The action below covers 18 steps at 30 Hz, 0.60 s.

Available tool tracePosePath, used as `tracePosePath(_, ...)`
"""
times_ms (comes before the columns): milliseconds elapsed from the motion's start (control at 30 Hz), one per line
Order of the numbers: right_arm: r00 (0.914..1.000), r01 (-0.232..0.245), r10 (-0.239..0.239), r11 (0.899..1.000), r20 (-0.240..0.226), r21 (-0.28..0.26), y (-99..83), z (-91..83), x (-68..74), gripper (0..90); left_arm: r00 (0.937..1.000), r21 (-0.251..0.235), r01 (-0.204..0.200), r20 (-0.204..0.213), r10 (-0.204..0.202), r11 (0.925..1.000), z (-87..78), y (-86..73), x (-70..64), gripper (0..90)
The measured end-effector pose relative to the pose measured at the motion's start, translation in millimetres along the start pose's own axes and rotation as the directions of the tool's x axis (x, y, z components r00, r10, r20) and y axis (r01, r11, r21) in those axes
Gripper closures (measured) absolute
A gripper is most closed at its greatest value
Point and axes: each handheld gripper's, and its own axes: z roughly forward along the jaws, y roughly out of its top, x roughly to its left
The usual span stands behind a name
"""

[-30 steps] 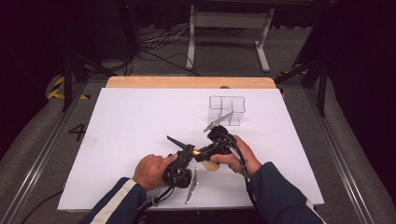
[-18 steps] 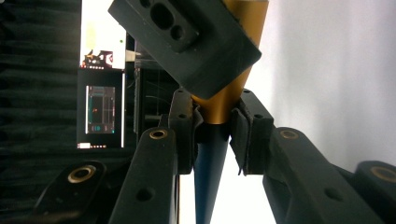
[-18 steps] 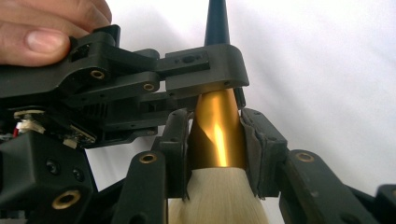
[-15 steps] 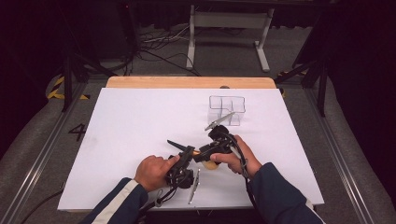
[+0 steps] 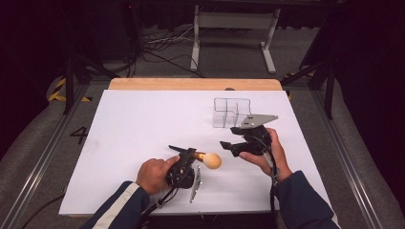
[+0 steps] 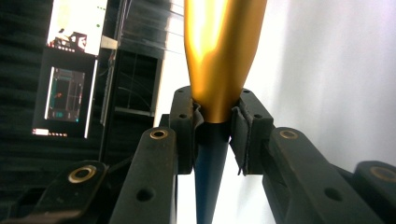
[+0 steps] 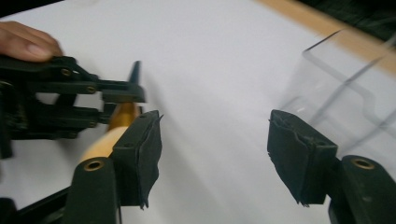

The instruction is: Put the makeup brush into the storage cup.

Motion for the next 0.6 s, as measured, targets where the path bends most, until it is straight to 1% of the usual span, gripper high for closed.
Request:
tracePosePath(33,0.9980,0.033,-0.031,0.999,0.056,-0.041,-6.8,-8.3,-0.8,33.7,0.9999,-0.006,0.016,0.006,-0.016,0.9999,0.2,-0.9,1.5,72.3)
tracePosePath(67,0.9980,0.033,-0.031,0.999,0.056,-0.041,-6.8,-8.3,-0.8,33.7,0.9995,-0.003,0.029,0.012,-0.029,0.9996,-0.2,-1.5,2.9,72.3)
tracePosePath(100,0.9966,0.045,-0.041,0.997,0.072,-0.058,-10.5,-11.6,-1.4,32.8,0.9987,-0.014,0.049,0.014,-0.049,0.9987,0.0,-2.5,3.9,72.2)
tracePosePath(133,0.9978,0.038,-0.034,0.996,0.056,-0.084,-14.5,-14.6,-2.5,31.8,0.9979,-0.017,0.061,0.022,-0.060,0.9980,0.0,-3.3,6.1,72.2)
tracePosePath(167,0.9980,0.037,-0.032,0.994,0.054,-0.105,-18.4,-17.1,-3.0,31.2,0.9962,-0.017,0.082,0.029,-0.081,0.9965,-0.3,-4.3,7.4,72.3)
tracePosePath(200,0.9962,0.049,-0.040,0.992,0.077,-0.117,-22.1,-19.2,-2.7,30.7,0.9933,-0.027,0.112,0.033,-0.111,0.9934,0.0,-5.5,7.8,72.2)
tracePosePath(233,0.9942,0.063,-0.051,0.990,0.094,-0.125,-25.7,-20.7,-2.6,30.3,0.9922,-0.025,0.120,0.040,-0.119,0.9925,-0.1,-6.5,9.5,72.2)
tracePosePath(267,0.9935,0.071,-0.057,0.988,0.099,-0.140,-29.4,-22.0,-2.6,29.9,0.9889,-0.024,0.141,0.049,-0.140,0.9897,-0.1,-7.6,10.5,72.2)
tracePosePath(300,0.9924,0.074,-0.057,0.984,0.110,-0.159,-33.7,-23.6,-2.8,29.7,0.9882,-0.028,0.146,0.051,-0.144,0.9890,0.1,-8.1,11.4,72.3)
tracePosePath(367,0.9896,0.086,-0.065,0.982,0.128,-0.167,-39.1,-25.9,-3.0,28.1,0.9846,-0.028,0.165,0.064,-0.163,0.9860,0.1,-9.3,13.5,72.3)
tracePosePath(400,0.9887,0.087,-0.063,0.980,0.136,-0.177,-41.1,-26.6,-3.1,28.1,0.9799,-0.023,0.188,0.072,-0.186,0.9818,-0.6,-10.3,14.9,72.2)
tracePosePath(433,0.9861,0.089,-0.062,0.980,0.154,-0.180,-44.3,-28.0,-3.7,27.0,0.9787,-0.021,0.194,0.073,-0.192,0.9808,-1.0,-10.9,16.1,72.3)
tracePosePath(467,0.9851,0.092,-0.063,0.979,0.160,-0.181,-46.2,-28.8,-4.0,24.9,0.9762,-0.025,0.205,0.077,-0.203,0.9784,-1.2,-11.7,17.5,72.2)
tracePosePath(533,0.9817,0.098,-0.061,0.975,0.180,-0.202,-51.0,-31.2,-4.4,23.5,0.9706,-0.032,0.228,0.086,-0.225,0.9730,-1.3,-13.5,19.9,72.2)
tracePosePath(567,0.9802,0.102,-0.063,0.974,0.188,-0.203,-52.4,-31.6,-4.5,22.5,0.9693,-0.029,0.234,0.086,-0.230,0.9719,-1.8,-14.5,21.3,72.3)
tracePosePath(600,0.9784,0.109,-0.068,0.972,0.195,-0.207,-54.2,-32.1,-4.5,21.7,0.9636,-0.028,0.254,0.093,-0.251,0.9668,-2.2,-15.9,22.2,72.3)
